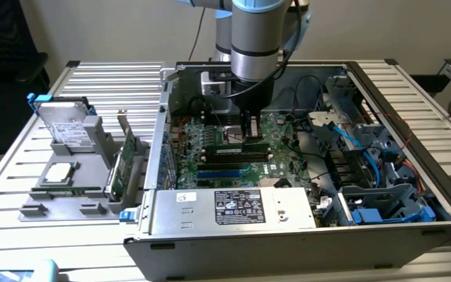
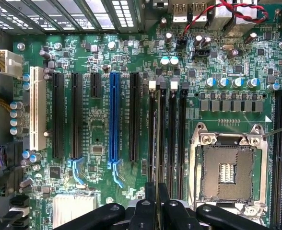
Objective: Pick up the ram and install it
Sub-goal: 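Insert the ram into the slot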
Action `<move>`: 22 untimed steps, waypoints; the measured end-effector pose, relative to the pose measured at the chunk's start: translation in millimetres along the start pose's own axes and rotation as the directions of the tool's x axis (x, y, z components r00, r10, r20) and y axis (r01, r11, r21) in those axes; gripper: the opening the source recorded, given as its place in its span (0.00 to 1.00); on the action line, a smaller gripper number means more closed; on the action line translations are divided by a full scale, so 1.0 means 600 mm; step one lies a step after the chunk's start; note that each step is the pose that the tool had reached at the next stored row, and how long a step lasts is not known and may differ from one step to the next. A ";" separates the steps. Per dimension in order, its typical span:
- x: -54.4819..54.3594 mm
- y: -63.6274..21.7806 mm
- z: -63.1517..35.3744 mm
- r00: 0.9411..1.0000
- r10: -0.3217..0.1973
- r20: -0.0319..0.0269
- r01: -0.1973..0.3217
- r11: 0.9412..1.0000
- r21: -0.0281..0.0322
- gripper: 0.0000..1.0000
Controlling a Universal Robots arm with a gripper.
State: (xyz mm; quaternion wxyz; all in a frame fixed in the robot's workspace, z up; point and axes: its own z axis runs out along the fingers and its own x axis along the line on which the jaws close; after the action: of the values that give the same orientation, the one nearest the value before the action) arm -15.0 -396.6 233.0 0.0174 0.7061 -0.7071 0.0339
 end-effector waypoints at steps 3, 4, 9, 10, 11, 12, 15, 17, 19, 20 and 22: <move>0.002 0.000 0.001 1.000 0.001 0.000 -0.001 1.000 -0.001 0.14; 0.002 0.000 0.001 1.000 0.003 0.000 -0.003 1.000 -0.001 0.14; 0.002 0.000 0.002 1.000 0.009 0.000 -0.009 1.000 -0.002 0.14; 0.002 0.000 0.003 1.000 0.009 -0.001 -0.009 1.000 -0.002 0.14; 0.002 0.000 0.003 1.000 0.009 -0.001 -0.009 1.000 -0.002 0.14; 0.002 0.000 0.003 1.000 0.009 -0.001 -0.009 1.000 -0.002 0.14; 0.002 0.000 0.005 1.000 0.009 -0.001 -0.009 1.000 -0.002 0.14; 0.002 0.000 0.006 1.000 0.009 0.000 -0.009 1.000 -0.002 0.14; 0.002 0.000 0.006 1.000 0.009 -0.001 -0.009 1.000 -0.002 0.14; 0.002 0.000 0.006 1.000 0.009 -0.001 -0.009 1.000 -0.002 0.14; 0.002 -0.001 0.006 1.000 0.009 0.000 -0.009 1.000 -0.002 0.14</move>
State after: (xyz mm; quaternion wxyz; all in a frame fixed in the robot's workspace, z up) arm -14.4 -398.2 229.2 0.0180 0.7030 -0.7102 0.0334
